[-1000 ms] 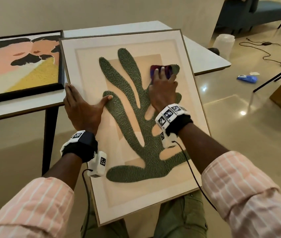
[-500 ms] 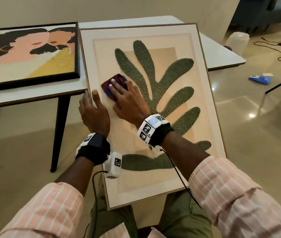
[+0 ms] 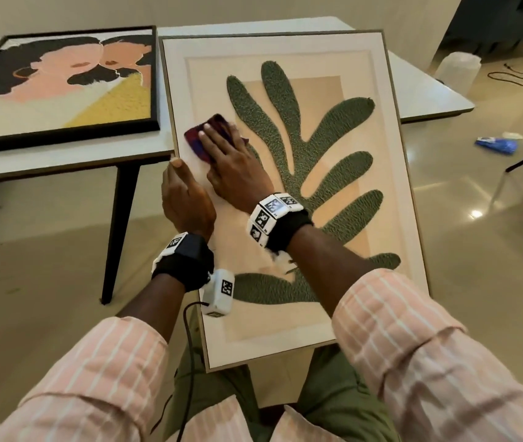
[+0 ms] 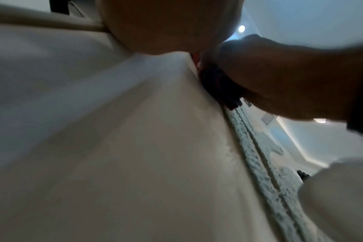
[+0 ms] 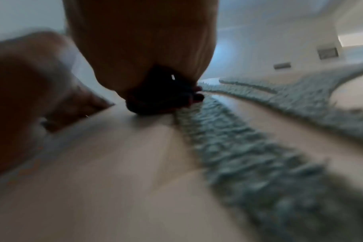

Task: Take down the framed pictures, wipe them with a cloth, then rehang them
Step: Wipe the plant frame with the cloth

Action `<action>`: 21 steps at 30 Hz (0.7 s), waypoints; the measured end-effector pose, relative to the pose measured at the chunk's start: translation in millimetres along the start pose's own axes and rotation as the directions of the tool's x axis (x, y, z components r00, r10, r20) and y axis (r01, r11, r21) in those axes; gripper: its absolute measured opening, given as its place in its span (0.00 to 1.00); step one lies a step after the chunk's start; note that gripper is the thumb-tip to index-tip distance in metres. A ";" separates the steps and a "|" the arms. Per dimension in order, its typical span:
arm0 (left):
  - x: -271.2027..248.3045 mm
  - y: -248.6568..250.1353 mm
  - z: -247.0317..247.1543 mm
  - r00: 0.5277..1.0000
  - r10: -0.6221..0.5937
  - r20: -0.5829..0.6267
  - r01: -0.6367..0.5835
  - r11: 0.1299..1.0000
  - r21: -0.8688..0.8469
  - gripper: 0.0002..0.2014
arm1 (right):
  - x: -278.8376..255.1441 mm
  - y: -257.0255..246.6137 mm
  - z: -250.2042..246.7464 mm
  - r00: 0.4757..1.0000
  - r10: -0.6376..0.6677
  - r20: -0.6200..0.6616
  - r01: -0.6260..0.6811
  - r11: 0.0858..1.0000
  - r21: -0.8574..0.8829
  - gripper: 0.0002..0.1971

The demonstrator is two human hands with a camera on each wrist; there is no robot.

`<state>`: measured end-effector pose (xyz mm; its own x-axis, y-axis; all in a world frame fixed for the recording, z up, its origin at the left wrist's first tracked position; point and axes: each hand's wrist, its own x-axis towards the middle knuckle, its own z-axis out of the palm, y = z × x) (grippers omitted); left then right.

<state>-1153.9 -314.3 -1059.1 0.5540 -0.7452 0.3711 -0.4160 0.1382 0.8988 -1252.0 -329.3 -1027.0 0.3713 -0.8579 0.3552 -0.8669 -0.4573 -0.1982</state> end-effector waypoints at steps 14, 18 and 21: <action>-10.8 -0.4 5.0 0.966 0.188 0.176 -0.249 0.856 0.453 0.56 | -35.6 36.4 -21.6 0.955 0.290 -0.057 -0.296 0.946 -0.132 0.34; -10.9 1.4 3.9 0.971 0.157 0.180 -0.224 0.859 0.461 0.60 | -39.6 23.4 -15.8 0.967 0.250 -0.045 -0.253 0.938 -0.235 0.35; -11.9 1.0 3.8 0.970 0.157 0.185 -0.227 0.854 0.468 0.64 | -43.3 43.2 -23.2 0.958 0.280 -0.067 -0.288 0.935 -0.207 0.34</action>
<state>-1163.7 -307.7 -1063.4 0.3390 -0.8219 0.4578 -0.8186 -0.0178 0.5741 -1313.2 -306.5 -1029.8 0.0907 -0.9338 0.3462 -0.9864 -0.1321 -0.0981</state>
